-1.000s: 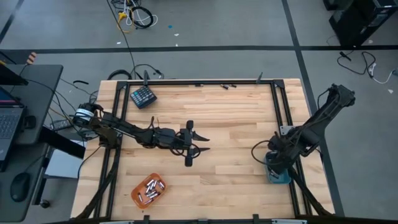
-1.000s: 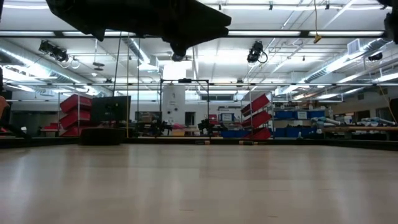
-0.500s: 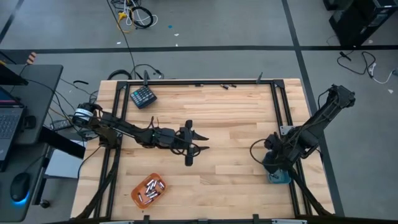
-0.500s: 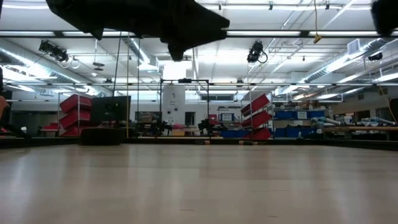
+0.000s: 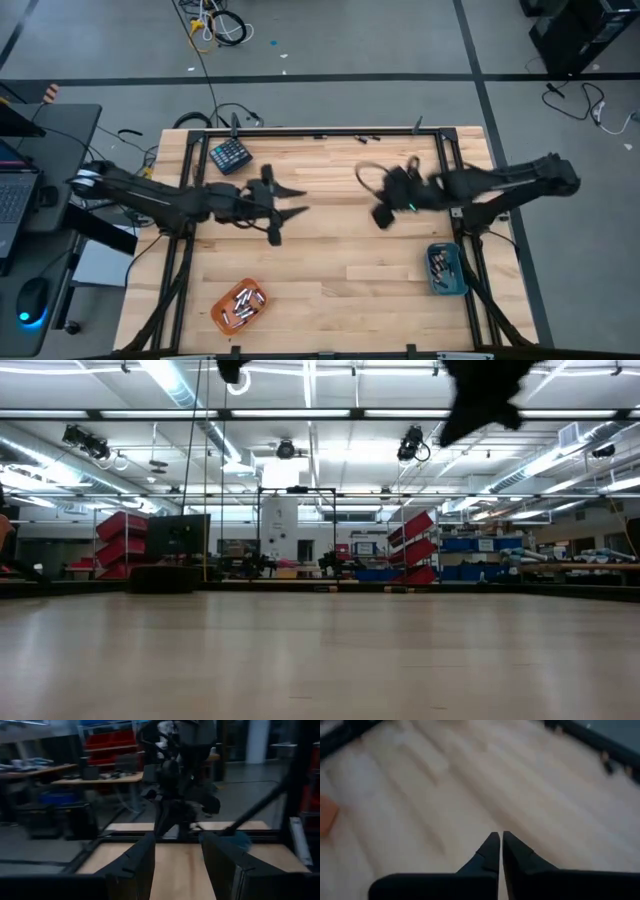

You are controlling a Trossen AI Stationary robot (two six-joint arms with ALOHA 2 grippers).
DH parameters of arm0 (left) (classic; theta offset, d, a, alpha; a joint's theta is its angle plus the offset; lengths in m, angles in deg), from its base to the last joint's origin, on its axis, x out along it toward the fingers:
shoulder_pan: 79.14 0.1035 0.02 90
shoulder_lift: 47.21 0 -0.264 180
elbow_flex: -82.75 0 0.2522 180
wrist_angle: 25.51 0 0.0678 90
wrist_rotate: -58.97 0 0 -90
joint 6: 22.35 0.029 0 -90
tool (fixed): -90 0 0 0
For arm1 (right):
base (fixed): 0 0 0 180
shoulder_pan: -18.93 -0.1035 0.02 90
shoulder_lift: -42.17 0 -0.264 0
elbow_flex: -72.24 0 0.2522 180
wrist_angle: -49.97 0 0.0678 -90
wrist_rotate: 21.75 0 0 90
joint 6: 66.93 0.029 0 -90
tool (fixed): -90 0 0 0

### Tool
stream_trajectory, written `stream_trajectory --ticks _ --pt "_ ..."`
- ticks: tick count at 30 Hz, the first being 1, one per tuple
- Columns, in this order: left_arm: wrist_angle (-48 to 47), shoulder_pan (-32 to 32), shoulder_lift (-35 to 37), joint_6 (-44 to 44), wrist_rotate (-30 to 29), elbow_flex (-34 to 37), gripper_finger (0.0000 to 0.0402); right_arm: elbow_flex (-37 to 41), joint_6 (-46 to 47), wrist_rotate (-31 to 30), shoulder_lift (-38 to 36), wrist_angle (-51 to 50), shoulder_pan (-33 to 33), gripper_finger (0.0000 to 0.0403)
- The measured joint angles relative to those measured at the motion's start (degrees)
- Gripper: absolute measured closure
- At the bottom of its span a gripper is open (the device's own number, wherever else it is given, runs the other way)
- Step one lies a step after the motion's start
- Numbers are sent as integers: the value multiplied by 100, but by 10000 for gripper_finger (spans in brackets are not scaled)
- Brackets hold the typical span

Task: Sort batteries
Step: Put the black battery into the blue bin

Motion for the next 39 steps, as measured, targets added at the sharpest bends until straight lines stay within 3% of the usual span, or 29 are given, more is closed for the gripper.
stream_trajectory --ticks 5,8,17,27,39 --pt "-822 0 596 23 -699 -2 243 -594 -1151 324 845 836 1253 394" --pt "-1288 0 832 48 -1110 0 243 -993 -1638 593 1402 757 1966 401" --pt "-1838 0 1173 319 -1717 0 243 -2113 -1180 1719 3416 580 4108 402" --pt "-2638 25 1204 448 -3288 4 243 -3168 -1427 1790 4953 647 4670 402" --pt "-2785 275 1203 642 -3535 4 243 -3396 -1370 1622 5547 251 5310 403"
